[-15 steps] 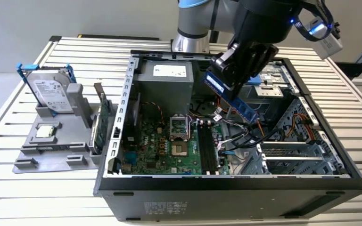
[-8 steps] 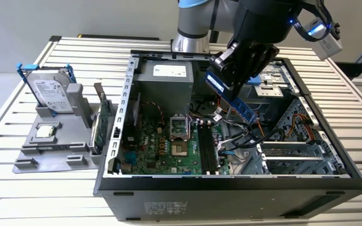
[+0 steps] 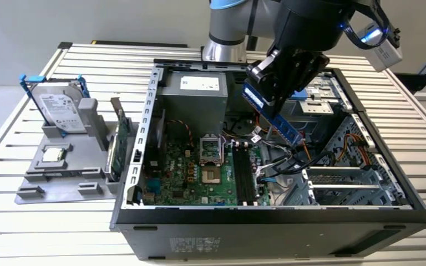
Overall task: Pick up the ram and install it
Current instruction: 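Insert the ram into the slot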
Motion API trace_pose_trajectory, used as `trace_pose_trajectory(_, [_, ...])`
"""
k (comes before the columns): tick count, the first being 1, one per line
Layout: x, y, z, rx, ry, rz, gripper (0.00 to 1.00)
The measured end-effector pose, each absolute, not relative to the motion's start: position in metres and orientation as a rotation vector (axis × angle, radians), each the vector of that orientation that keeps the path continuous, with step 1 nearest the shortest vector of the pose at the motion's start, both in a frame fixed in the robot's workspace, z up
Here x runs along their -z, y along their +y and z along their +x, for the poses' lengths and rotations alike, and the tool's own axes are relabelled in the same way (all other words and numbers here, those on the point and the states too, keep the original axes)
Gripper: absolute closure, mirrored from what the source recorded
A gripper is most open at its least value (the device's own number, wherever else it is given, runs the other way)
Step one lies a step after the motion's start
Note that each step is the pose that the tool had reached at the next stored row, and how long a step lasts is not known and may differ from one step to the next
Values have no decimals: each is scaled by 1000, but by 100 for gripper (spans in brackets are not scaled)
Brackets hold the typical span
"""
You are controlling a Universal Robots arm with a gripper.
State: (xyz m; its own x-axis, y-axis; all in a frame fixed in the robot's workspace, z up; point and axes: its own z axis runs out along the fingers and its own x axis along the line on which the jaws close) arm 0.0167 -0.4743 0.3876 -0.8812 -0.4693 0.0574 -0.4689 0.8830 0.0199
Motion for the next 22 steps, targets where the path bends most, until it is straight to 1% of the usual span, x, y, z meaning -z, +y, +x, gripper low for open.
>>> trace_pose_trajectory(22, [-388,-474,17,13,-3025,584,100])
